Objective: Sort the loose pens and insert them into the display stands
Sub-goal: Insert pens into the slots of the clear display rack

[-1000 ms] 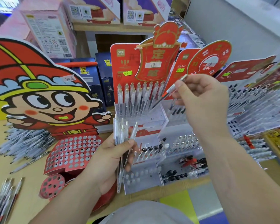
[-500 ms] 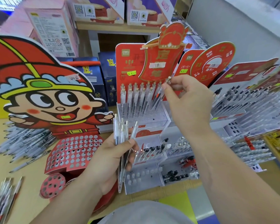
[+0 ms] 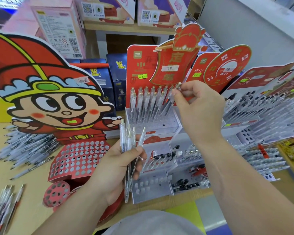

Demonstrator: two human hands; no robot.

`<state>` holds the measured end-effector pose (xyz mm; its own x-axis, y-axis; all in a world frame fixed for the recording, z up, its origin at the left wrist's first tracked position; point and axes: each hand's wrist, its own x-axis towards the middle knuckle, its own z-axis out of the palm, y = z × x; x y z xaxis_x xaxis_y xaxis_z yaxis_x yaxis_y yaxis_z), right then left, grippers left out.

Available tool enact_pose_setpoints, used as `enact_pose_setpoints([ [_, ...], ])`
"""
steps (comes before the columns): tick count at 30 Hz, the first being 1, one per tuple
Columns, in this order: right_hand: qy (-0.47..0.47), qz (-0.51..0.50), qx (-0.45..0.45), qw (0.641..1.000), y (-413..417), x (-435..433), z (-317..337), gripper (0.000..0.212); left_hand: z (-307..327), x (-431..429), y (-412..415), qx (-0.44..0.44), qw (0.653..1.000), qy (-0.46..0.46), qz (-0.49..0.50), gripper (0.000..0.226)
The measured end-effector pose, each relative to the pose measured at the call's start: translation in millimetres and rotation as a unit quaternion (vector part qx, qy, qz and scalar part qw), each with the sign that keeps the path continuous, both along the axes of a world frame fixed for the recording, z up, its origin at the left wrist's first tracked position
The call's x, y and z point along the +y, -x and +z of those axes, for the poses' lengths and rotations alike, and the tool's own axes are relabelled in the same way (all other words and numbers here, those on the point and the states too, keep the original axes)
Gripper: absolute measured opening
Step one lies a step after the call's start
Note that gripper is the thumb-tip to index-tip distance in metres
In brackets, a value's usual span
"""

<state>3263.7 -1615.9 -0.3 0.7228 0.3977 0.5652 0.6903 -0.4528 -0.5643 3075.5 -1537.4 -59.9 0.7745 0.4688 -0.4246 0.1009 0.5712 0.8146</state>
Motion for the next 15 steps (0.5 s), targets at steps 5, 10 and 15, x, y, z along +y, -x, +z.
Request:
enact_pose_setpoints([
  [5,0.039,0.017,0.008,0.999,1.9,3.9,-10.6,0.011,-0.7,3.0,1.1,0.0,1.0,0.017,0.004,0.006],
  [10,0.05,0.026,0.035,0.998,5.1,10.7,-16.5,0.018,-2.0,5.4,2.1,-0.002,1.0,0.017,0.009,0.006],
  [15,0.054,0.033,0.038,0.997,6.4,11.1,-15.8,0.017,-1.1,6.5,3.2,-0.006,1.0,0.019,0.014,0.006],
])
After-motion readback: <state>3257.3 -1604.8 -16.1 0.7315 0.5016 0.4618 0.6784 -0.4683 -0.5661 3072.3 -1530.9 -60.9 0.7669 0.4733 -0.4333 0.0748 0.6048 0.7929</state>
